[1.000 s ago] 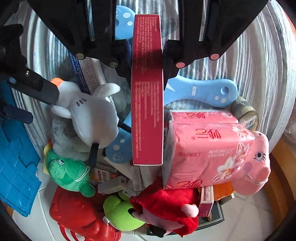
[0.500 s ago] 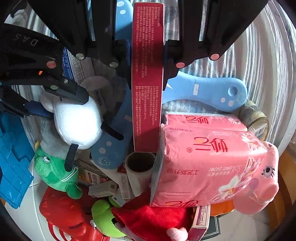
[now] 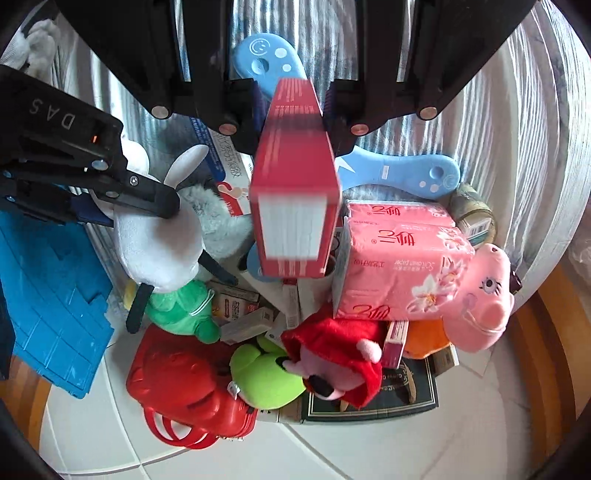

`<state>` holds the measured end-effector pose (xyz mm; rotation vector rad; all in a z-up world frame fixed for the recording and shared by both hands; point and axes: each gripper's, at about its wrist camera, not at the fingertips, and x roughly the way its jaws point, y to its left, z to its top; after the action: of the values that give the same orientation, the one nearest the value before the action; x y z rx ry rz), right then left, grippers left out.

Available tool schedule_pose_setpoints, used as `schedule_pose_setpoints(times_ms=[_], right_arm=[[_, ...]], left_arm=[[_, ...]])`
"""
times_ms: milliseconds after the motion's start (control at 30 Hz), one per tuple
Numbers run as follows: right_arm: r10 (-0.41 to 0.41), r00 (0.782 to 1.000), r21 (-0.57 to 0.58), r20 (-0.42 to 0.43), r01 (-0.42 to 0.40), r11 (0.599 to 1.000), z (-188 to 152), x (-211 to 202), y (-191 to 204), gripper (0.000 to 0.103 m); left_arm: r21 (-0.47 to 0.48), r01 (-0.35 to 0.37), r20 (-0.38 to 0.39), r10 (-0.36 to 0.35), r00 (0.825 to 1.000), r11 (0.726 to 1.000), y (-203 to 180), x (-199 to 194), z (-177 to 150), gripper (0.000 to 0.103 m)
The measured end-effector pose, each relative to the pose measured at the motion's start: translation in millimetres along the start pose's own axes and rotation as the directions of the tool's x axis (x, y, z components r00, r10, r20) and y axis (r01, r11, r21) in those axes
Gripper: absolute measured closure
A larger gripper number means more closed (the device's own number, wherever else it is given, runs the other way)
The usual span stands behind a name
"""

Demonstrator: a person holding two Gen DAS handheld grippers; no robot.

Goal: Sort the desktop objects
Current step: 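Grasp the red box with the left tool while the right tool grasps the white goose plush, then carry the red box and goose plush into the blue bin and open both tools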

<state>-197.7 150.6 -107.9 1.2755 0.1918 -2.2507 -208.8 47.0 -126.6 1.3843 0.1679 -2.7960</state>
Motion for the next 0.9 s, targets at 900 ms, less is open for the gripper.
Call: schedule_pose_setpoints(times_ms=[900], right_arm=[[-0.198,0.880,0.135,0.432,0.154,0.979,-19,-303,-76,0.059]], left_arm=[[0.268,0.099,0.428,-0.210,0.879,0.958,-185,-222,55,0.079]])
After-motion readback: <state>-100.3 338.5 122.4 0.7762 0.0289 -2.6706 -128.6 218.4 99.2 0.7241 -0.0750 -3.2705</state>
